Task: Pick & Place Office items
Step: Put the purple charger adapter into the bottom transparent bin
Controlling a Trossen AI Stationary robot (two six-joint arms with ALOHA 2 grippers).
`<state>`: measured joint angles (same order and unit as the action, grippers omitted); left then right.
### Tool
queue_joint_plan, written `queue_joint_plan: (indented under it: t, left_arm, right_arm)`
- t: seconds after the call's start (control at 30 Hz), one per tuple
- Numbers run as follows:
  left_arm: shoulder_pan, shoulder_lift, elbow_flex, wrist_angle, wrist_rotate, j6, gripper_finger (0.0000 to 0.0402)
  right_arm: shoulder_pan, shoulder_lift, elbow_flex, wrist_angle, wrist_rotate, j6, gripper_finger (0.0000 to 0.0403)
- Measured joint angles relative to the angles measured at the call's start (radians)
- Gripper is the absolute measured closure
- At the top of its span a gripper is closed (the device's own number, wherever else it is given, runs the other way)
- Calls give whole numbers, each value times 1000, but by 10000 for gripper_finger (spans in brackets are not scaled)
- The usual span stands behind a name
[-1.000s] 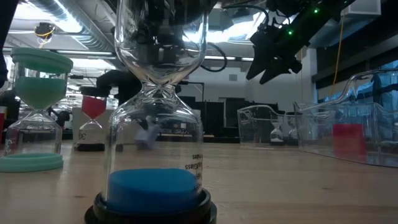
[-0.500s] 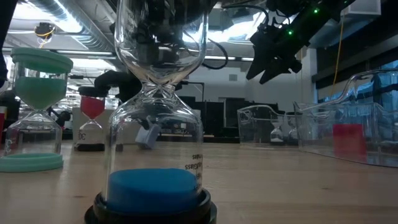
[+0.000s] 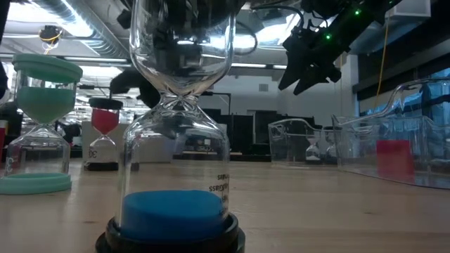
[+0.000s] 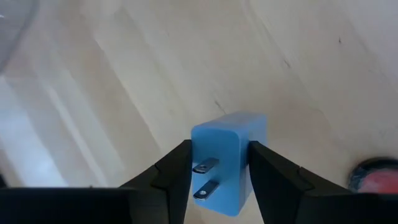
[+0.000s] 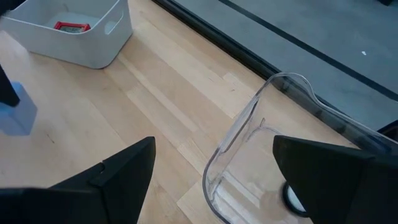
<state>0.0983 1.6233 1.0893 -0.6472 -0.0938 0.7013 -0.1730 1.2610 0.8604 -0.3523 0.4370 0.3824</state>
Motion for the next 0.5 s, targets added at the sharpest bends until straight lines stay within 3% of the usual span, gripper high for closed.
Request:
queue_joint_plan:
  t: [0.2, 0.5]
  left_arm:
    - [-14, -62, 0, 51, -6, -31, 258]
    - [-62, -147, 0, 375, -138, -265, 258]
  right_arm:
    - [0, 0, 0, 0, 0, 22, 76]
    - [79, 0, 0, 52, -8, -23, 76]
